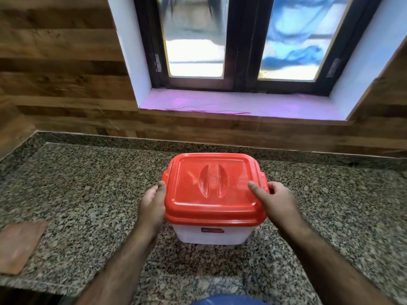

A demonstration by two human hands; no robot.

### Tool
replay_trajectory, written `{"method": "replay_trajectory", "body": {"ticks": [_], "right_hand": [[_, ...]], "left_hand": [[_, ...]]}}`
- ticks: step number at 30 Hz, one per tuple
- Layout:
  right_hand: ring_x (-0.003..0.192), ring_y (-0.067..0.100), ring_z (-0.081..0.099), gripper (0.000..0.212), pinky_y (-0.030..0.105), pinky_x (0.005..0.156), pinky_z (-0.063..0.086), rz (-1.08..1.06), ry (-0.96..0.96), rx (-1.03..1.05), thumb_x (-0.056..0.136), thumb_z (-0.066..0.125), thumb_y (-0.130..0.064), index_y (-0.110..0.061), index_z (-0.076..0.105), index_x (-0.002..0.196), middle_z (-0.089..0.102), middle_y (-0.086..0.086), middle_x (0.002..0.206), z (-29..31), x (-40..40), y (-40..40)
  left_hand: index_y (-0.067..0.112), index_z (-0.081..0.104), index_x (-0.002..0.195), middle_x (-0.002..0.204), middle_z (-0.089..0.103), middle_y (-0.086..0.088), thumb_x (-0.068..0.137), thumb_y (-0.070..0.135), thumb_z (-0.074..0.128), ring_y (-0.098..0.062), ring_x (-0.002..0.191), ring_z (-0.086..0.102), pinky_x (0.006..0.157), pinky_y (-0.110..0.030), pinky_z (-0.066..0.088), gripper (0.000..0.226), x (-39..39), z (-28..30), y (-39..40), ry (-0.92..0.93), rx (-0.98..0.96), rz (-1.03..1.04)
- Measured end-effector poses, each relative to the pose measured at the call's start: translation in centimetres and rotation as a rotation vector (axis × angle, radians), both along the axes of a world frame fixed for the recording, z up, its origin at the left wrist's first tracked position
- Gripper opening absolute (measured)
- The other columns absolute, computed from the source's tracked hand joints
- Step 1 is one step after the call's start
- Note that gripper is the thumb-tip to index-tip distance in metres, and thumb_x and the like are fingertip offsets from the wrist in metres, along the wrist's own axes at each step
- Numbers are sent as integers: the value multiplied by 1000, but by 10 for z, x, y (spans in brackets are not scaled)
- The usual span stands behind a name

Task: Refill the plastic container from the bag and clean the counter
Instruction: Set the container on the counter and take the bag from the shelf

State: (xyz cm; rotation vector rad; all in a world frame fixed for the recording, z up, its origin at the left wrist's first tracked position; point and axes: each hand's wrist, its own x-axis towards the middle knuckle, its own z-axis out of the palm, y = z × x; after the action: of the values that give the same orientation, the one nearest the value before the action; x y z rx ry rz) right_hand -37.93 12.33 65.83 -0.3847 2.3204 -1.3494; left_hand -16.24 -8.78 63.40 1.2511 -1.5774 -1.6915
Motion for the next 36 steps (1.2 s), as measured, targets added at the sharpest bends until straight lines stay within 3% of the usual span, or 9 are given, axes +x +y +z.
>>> {"method": "replay_trajectory", "body": {"ticks": [3,7,14,17,20,22,26,31,36], "right_hand": [[99,22,75,70,47,79,68,-12,24,47,78,88,-56,-20,62,133,69,2,119,-1,1,-4],[103,22,73,88,47,81,68,-62,8,-88,60,96,-57,-24,61,133,68,2,124,7,6,-4],[93,39,78,59,61,84,65,-88,-344,-549,75,86,9,-4,58,126,78,22,111,57,21,-20],[81,34,74,59,54,81,64,-101,-440,-664,77,76,16,6,57,131,78,23,105,72,14,-25],[79,29,76,66,50,79,67,-137,-505,-782,74,75,11,6,60,138,77,19,102,83,-6,-21],[80,27,78,67,52,79,67,-176,-521,-824,71,76,6,0,65,137,80,15,103,90,-21,-13],[80,20,77,63,56,95,62,-349,-287,-928,76,79,11,-7,63,134,79,9,101,94,-48,8],[87,8,77,57,31,76,66,-356,106,-834,76,88,8,-24,54,109,75,1,111,79,-64,32],[77,19,68,51,42,67,62,-311,471,-527,74,93,-1,-30,54,93,71,0,90,36,-79,54]], "left_hand": [[14,49,155,116,77,-8,113,54,44,-16,92,76,46,-10,52,58,-2,5,3,27,39,-6],[17,49,149,115,79,-9,111,56,45,-23,92,80,54,-22,61,54,0,5,0,49,52,-9],[25,59,145,120,81,-3,103,76,37,-19,99,82,65,-32,64,70,8,7,-7,68,33,5],[29,60,147,130,77,-1,103,79,27,-19,111,75,90,-38,57,74,10,14,-4,88,-5,61],[27,57,142,137,65,4,106,77,25,-20,120,63,98,-42,44,69,7,21,4,84,-159,148],[29,56,142,135,62,5,101,79,30,-18,120,61,99,-44,51,71,4,22,10,39,-431,132],[18,65,139,134,65,5,102,78,37,-9,125,56,101,-32,47,76,-11,18,22,-81,-1004,-293],[25,69,143,137,72,7,100,73,54,-8,125,63,104,-31,52,66,-48,25,37,-332,-953,-967],[21,72,93,77,71,3,86,94,41,-22,76,67,72,-40,59,80,-64,11,46,-705,-1016,-1109]]}}
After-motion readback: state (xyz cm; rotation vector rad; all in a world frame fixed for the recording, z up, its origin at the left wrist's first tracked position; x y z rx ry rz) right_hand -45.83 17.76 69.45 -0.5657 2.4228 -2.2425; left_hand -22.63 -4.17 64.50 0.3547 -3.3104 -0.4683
